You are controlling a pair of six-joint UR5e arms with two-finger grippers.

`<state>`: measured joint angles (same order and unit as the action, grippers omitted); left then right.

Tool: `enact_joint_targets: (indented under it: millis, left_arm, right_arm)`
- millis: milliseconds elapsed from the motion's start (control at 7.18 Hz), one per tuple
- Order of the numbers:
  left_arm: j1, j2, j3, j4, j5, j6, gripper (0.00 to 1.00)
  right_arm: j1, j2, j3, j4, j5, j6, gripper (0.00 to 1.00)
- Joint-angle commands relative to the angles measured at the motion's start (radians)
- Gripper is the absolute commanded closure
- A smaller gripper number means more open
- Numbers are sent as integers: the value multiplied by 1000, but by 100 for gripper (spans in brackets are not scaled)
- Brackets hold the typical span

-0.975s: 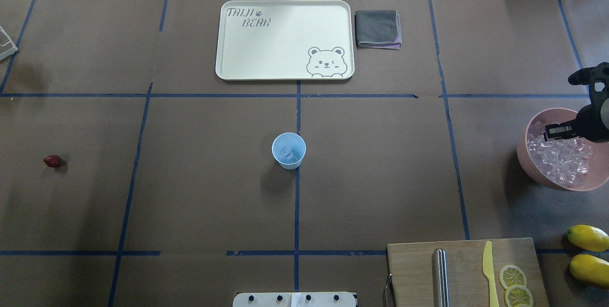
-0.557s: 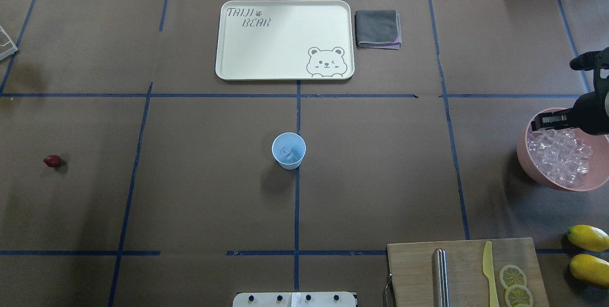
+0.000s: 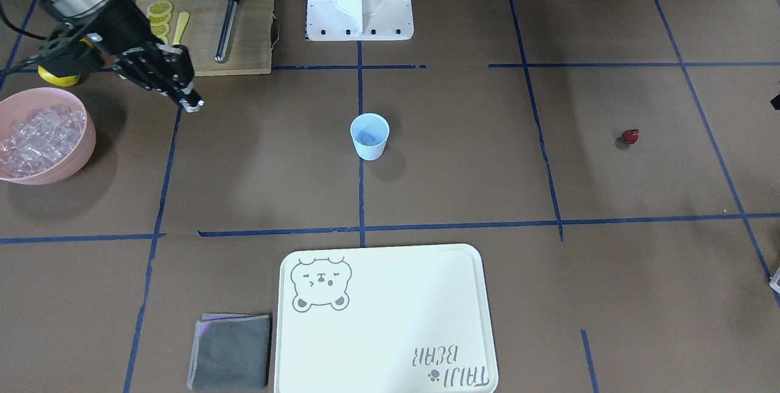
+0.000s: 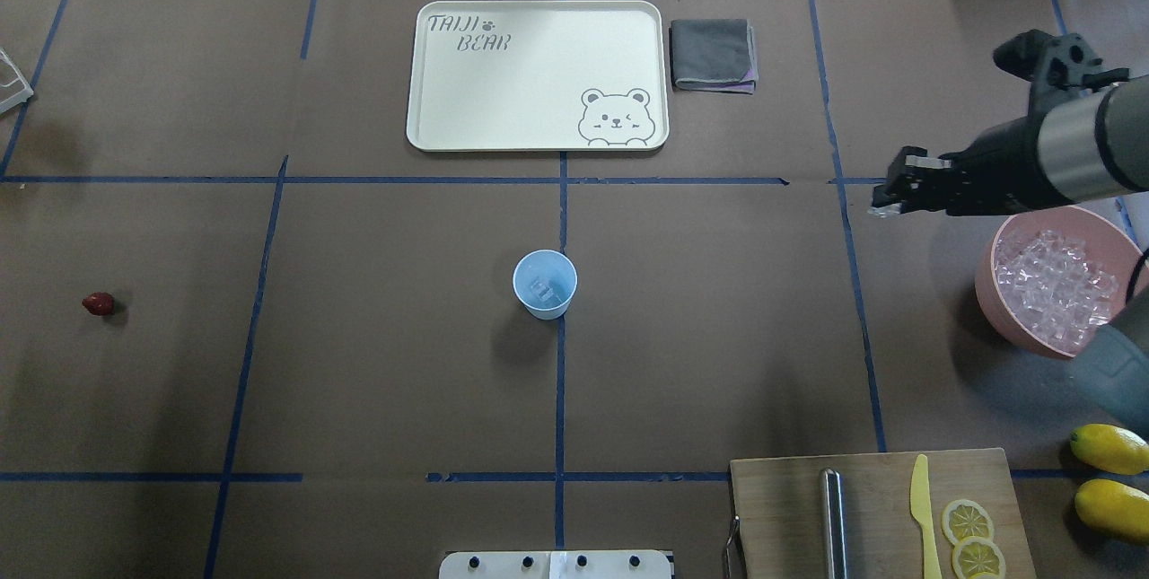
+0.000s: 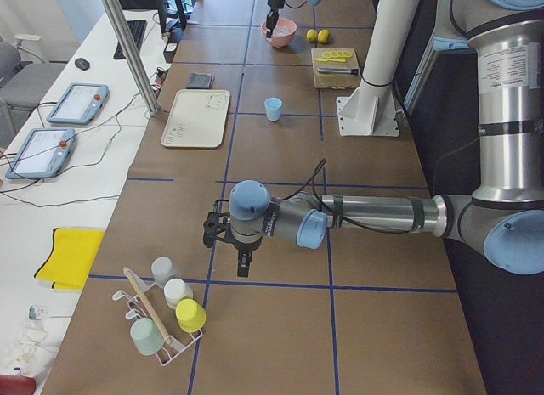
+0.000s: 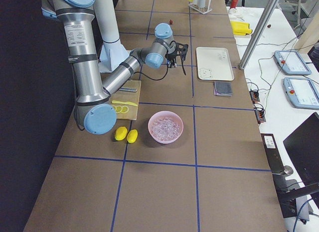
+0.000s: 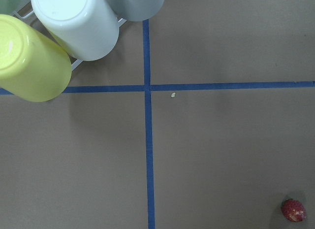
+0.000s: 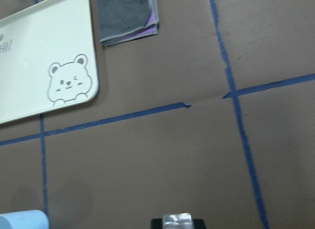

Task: Put ice and strawberries in cup
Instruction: 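Carry the ice with the right gripper over the blue cup and release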

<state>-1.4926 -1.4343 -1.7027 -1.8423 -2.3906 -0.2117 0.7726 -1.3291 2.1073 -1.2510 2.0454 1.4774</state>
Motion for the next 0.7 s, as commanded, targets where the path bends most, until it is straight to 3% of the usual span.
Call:
enact_joint_targets:
  millis: [0,139,418,557]
  left_arm:
    - [0,0,1,0,1,2,0]
    - [0,0,3,0,1,2,0]
    - [0,0,3,0,1,2,0]
    - [0,0,2,0,1,2,0]
  right_arm:
    - [-172,271,-70,-166,-162,166,100]
    - [-247,328,-117,-168,-259,217,100]
    - [-336,434,-267,-165,-339,245,100]
    - [-369,436,-294,-163,-385,244,100]
